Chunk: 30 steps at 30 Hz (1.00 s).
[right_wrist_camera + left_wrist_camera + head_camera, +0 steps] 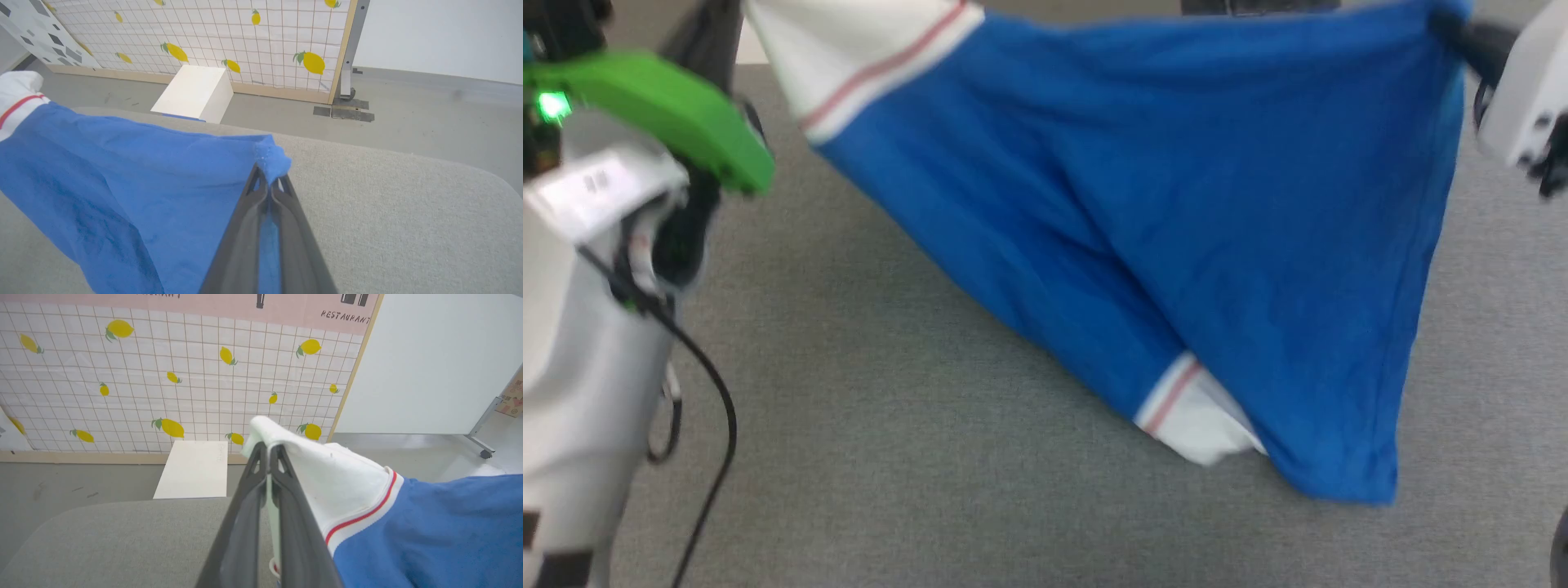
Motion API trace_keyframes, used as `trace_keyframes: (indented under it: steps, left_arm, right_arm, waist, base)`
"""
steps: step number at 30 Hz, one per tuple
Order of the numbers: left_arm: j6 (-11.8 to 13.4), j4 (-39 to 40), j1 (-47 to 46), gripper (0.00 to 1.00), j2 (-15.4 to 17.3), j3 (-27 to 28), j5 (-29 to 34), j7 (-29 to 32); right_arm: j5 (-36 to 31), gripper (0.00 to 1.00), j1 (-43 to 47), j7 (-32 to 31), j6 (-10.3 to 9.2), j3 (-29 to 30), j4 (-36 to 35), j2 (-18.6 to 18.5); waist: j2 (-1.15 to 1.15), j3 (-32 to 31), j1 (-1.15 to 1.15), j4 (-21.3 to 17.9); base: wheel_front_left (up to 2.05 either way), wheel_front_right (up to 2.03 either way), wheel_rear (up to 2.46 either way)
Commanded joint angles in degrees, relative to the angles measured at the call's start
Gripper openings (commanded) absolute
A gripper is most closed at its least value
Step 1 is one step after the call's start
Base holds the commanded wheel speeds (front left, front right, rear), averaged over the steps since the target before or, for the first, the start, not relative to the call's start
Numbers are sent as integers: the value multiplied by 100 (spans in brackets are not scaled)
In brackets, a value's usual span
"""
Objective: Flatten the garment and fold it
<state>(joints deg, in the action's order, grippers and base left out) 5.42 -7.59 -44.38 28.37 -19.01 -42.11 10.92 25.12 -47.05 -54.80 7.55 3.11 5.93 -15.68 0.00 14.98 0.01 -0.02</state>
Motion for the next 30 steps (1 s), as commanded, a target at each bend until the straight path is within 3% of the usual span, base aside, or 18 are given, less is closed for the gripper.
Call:
trace_keyframes:
  steps: [1,14,24,30]
  left_arm:
    - [-63,-140,-350,0,-41,17,90,-76]
    - [-265,-1589,-2609,0,-164,-23,525,-329]
    - [-189,-2240,-4374,0,-121,-77,990,-486]
    - [-124,-2554,-5162,0,-196,-81,1238,-996]
  right_arm:
    - [-75,0,-277,119,-6,25,92,44]
    - [-861,0,-2110,854,-6,255,1077,321]
    - [-1694,0,-3815,1585,-6,510,1708,668]
    - [-1937,0,-4337,2096,-6,533,1983,788]
  waist:
    - [0,128,-1,116]
    - [0,629,-1,190]
    - [0,1423,-1,122]
    - [0,1670,-1,113]
  base:
    - [0,0,0]
    - [0,0,0]
    - [0,0,0]
    - [0,0,0]
